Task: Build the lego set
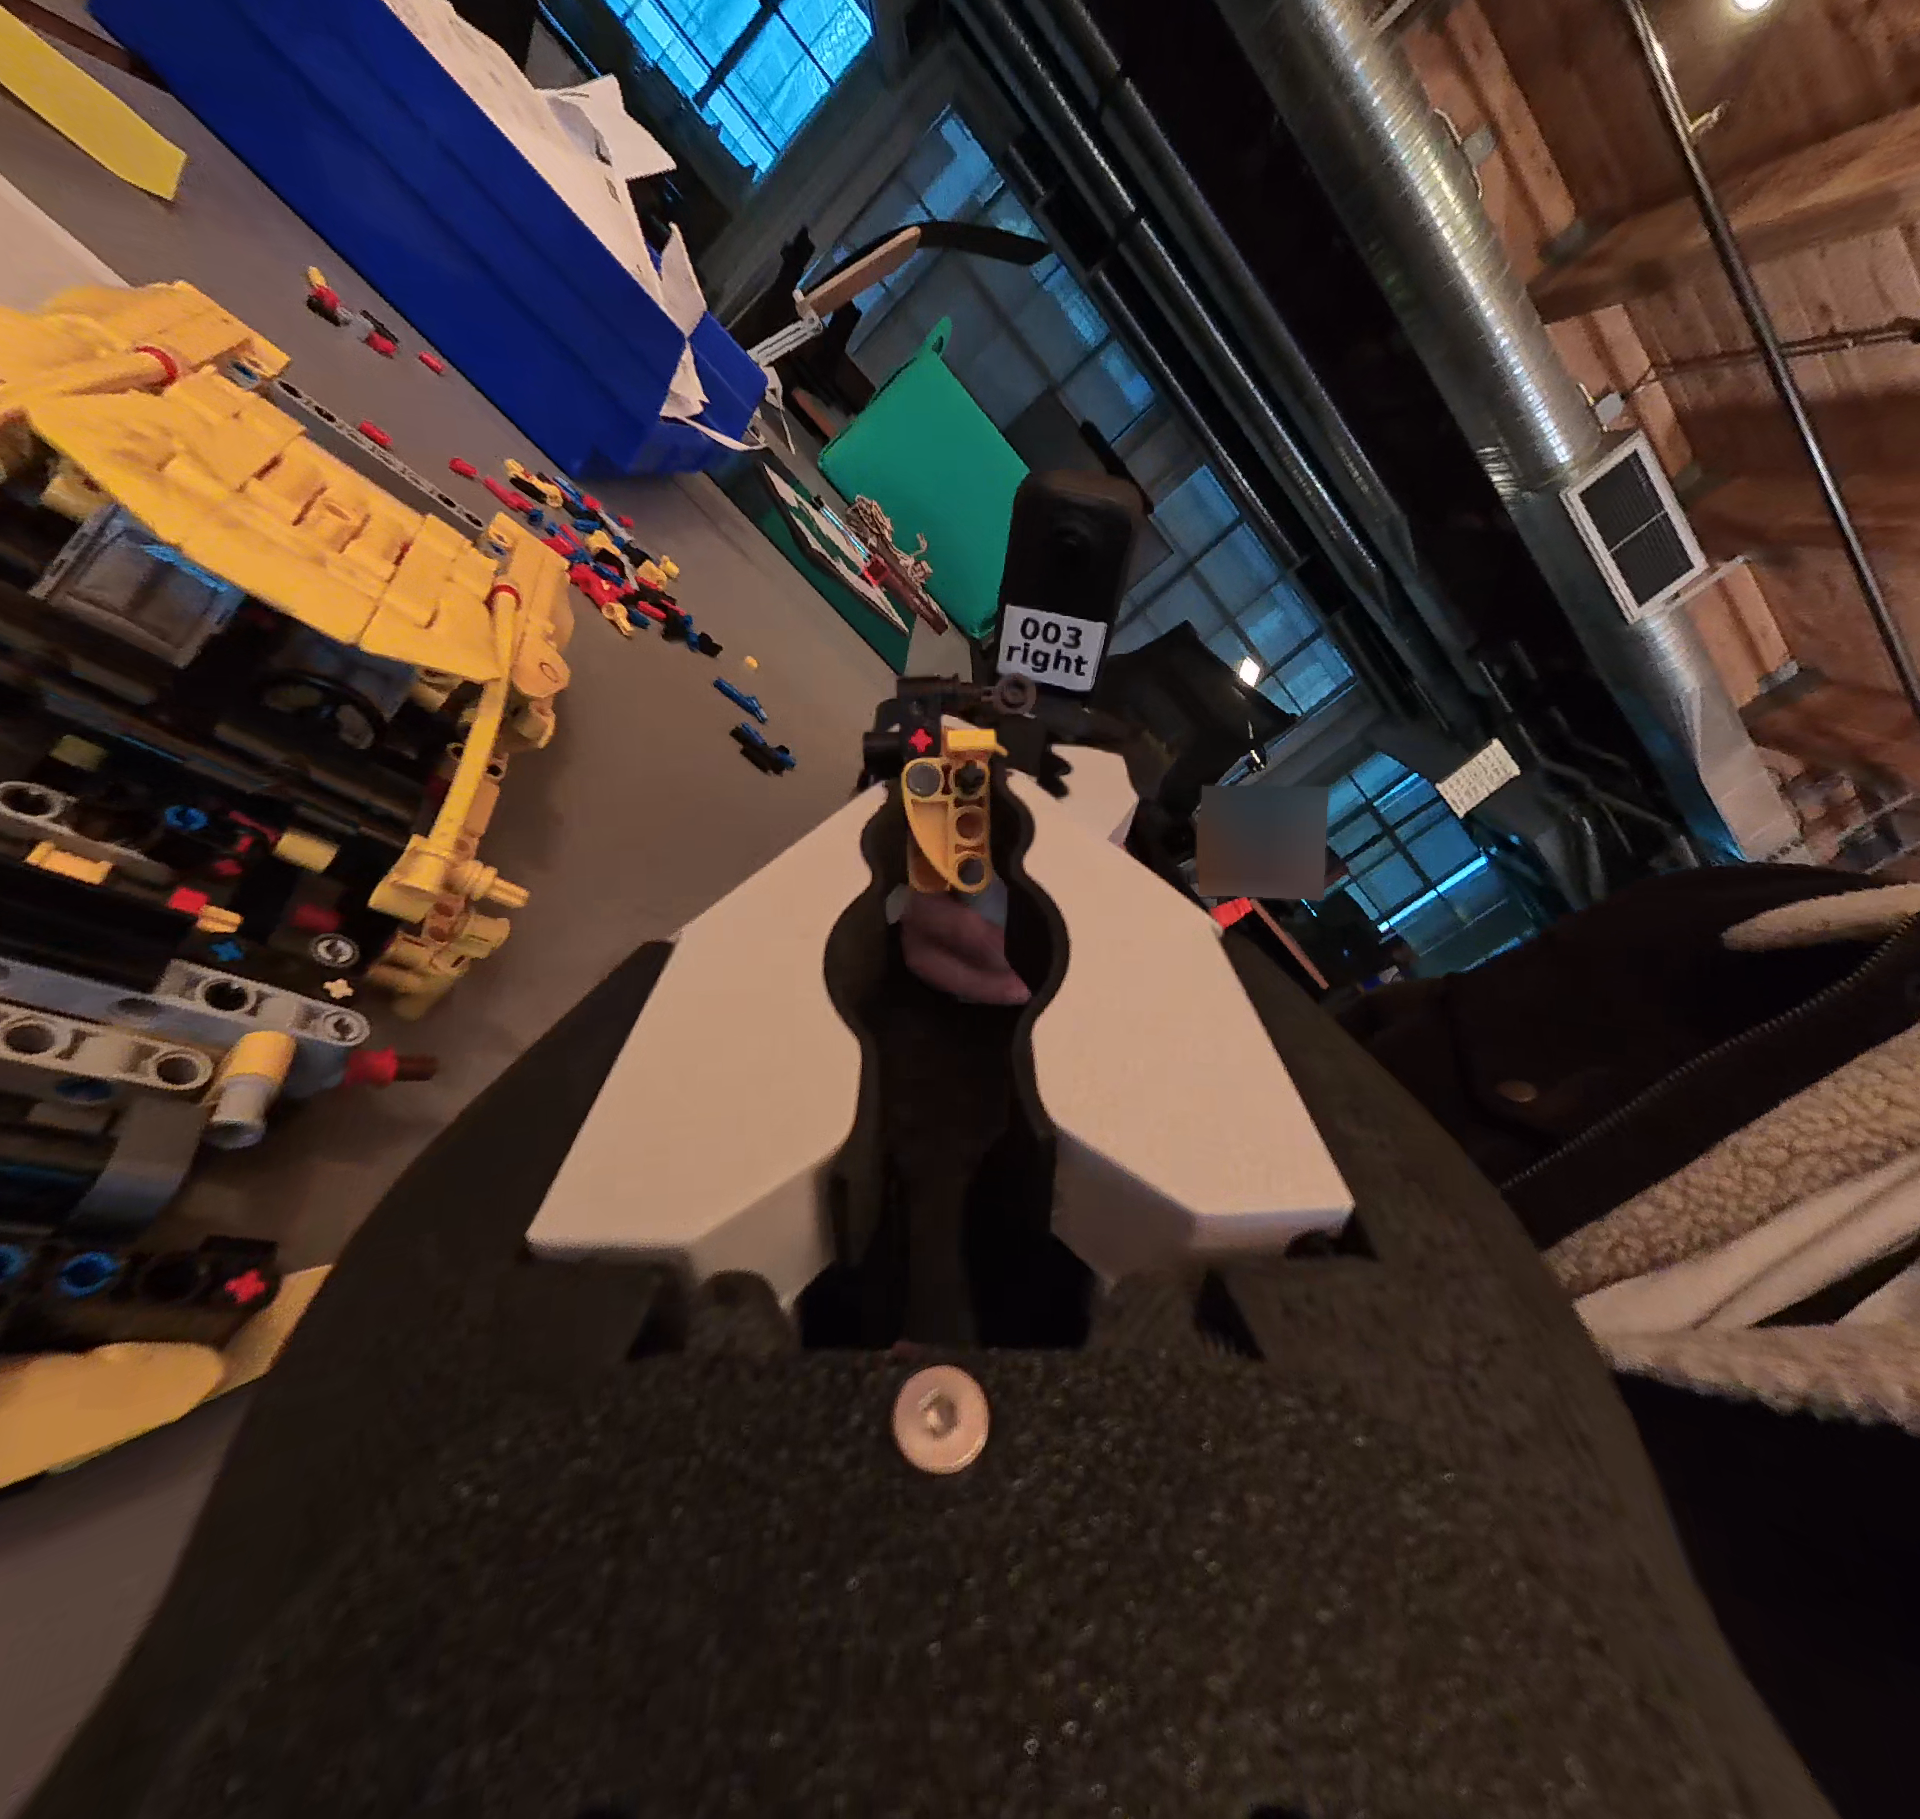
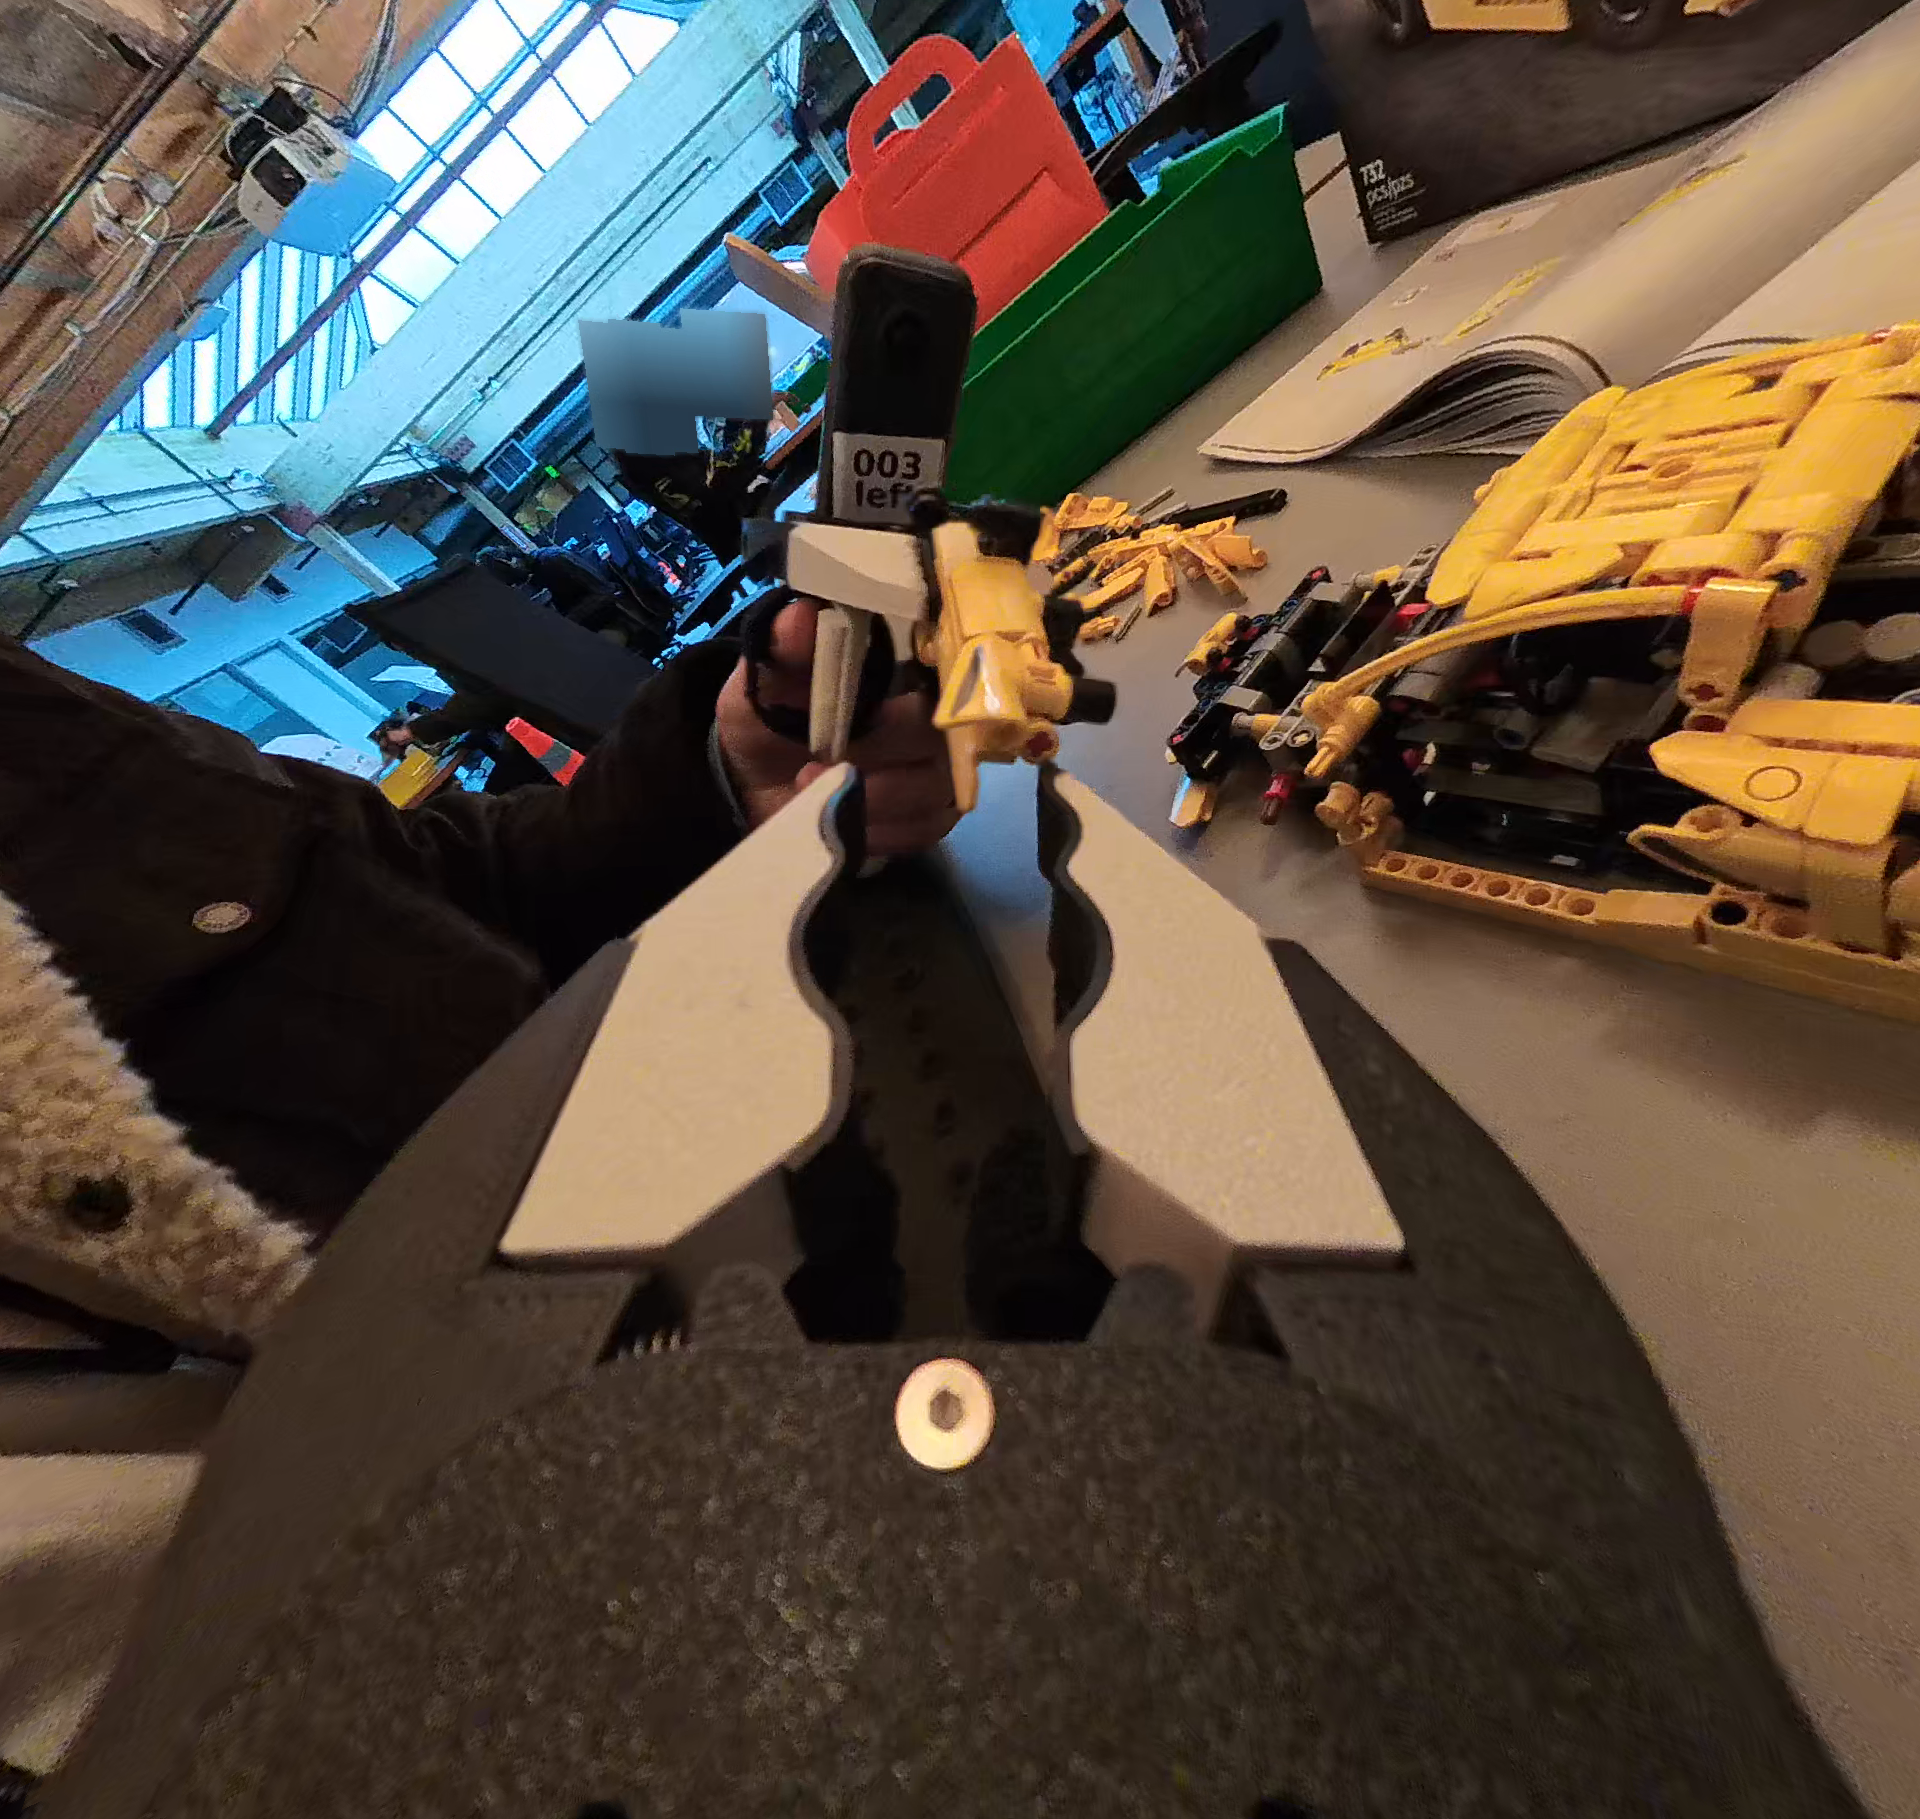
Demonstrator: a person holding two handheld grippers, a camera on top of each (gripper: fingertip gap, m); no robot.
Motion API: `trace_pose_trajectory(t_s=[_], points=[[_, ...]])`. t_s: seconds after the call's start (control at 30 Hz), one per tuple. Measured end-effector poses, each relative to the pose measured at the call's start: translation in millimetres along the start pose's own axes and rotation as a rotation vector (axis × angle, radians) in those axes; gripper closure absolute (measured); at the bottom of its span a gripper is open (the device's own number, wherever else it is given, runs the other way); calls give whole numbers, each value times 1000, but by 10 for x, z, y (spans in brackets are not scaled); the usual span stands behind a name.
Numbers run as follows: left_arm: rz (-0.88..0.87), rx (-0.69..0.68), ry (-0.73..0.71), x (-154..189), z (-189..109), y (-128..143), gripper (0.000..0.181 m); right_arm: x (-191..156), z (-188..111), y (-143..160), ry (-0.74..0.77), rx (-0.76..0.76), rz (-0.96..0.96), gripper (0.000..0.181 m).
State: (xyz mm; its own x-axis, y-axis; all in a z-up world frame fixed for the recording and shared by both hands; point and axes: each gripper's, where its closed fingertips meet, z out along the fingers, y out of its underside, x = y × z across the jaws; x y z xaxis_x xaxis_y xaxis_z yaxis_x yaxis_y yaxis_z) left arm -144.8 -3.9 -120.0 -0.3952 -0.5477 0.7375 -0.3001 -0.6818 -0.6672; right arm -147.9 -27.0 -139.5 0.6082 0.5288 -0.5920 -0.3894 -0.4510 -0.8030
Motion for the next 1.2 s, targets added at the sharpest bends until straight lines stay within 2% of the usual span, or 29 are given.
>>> trace_pose_trajectory(t_s=[0.17, 0.37, 0.57, 1.2], points=[[26, -5, 19, 55, 15, 11, 166, -14, -61, -61, -18, 40, -3, 180], [63, -36, 18, 76, 16, 52, 166, -48, -87, -75, -72, 54, 35, 180], [180, -68, -34, 91, 1, 99, 165, -55, -108, -95, -93, 70, 47, 180], [147, -102, -16, 86, 6, 164, 163, -71, -187, -175, -115, 128, 53, 181]])
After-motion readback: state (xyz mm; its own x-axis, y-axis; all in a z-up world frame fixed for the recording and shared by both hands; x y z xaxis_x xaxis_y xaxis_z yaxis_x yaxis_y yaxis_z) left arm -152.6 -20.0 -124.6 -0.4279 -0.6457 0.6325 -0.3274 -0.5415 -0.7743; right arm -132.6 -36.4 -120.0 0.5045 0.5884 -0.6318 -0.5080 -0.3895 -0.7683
